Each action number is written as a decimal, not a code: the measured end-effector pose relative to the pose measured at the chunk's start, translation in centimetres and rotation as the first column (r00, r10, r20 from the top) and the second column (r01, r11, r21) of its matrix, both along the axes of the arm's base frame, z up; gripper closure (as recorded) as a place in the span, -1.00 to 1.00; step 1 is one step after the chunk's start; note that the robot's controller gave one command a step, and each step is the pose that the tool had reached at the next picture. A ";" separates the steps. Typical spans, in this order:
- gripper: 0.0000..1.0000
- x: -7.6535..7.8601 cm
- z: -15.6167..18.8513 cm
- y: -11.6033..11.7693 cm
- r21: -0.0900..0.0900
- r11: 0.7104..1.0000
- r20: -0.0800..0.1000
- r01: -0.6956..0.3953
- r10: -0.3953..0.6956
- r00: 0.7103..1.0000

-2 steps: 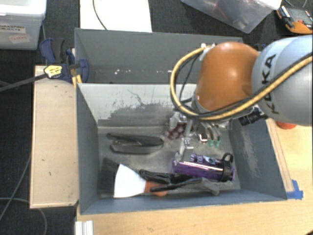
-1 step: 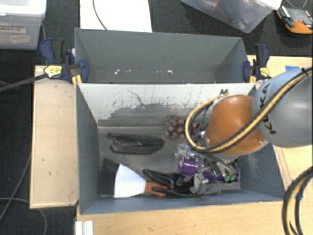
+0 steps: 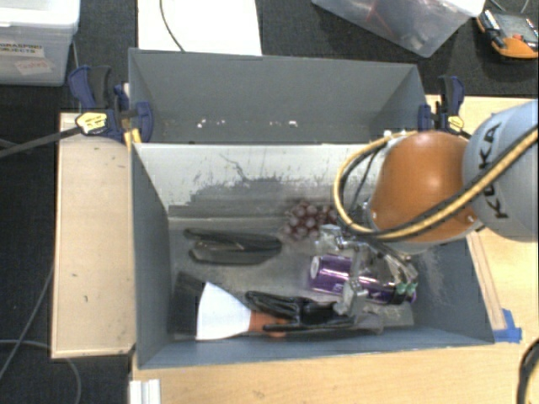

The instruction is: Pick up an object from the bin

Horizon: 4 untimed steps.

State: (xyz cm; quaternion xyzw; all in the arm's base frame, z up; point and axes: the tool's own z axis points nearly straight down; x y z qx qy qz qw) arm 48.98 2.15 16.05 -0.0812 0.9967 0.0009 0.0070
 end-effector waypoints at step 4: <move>1.00 -0.8 -9.0 1.6 0.000 0.990 -0.012 0.144 -0.144 0.989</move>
Offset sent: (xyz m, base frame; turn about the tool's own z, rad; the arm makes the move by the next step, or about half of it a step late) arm -0.0038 -0.0260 -0.0905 0.1062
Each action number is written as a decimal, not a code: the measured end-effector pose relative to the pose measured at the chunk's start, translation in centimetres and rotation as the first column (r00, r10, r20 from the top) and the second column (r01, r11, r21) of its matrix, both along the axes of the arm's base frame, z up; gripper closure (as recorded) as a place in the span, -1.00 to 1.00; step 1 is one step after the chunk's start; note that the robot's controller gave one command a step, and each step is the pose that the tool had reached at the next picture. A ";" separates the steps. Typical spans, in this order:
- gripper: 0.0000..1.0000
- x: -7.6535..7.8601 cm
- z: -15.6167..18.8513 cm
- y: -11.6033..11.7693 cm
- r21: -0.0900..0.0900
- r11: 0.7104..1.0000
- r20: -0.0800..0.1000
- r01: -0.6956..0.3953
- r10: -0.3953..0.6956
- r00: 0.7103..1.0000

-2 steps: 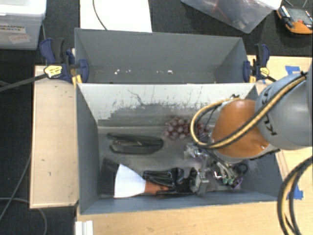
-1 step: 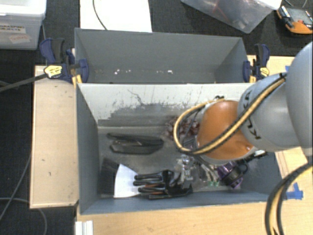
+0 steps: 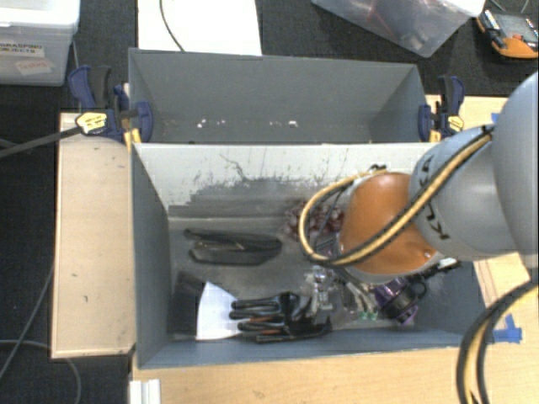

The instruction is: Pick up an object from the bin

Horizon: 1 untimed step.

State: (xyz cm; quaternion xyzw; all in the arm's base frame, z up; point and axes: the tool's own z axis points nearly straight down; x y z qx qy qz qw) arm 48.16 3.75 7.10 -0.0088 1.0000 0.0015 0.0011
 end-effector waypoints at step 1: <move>1.00 -0.3 3.8 0.0 -0.001 1.000 -0.010 0.001 -0.001 1.000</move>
Offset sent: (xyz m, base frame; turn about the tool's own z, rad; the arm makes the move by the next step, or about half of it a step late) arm -0.0032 -0.0005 0.1048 0.0006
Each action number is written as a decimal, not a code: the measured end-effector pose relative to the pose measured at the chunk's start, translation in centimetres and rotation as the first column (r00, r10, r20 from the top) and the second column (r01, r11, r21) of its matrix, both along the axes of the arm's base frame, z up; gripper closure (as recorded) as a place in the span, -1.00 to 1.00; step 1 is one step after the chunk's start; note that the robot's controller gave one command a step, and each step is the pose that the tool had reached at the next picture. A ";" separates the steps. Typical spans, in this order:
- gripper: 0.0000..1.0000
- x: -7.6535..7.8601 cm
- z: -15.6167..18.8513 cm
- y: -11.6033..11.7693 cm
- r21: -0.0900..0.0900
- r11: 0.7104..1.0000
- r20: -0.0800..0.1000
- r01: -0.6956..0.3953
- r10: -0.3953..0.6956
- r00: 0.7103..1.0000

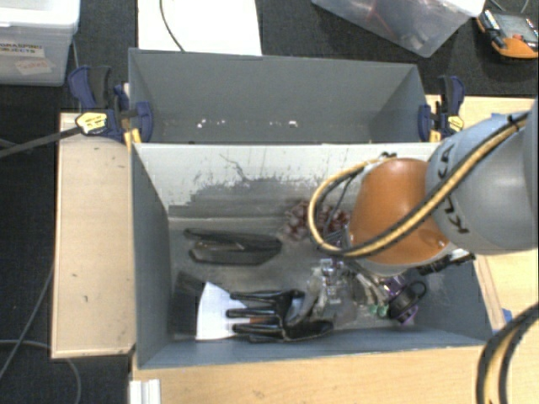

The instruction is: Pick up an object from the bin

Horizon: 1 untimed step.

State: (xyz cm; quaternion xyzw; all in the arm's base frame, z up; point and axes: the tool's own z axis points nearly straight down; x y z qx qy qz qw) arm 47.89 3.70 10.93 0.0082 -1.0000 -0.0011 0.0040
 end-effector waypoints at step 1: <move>1.00 0.0 5.3 0.0 0.000 1.000 -0.002 0.001 -0.001 1.000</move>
Offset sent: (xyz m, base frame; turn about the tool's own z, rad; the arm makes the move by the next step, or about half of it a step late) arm 0.0003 -0.0001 0.0710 0.0003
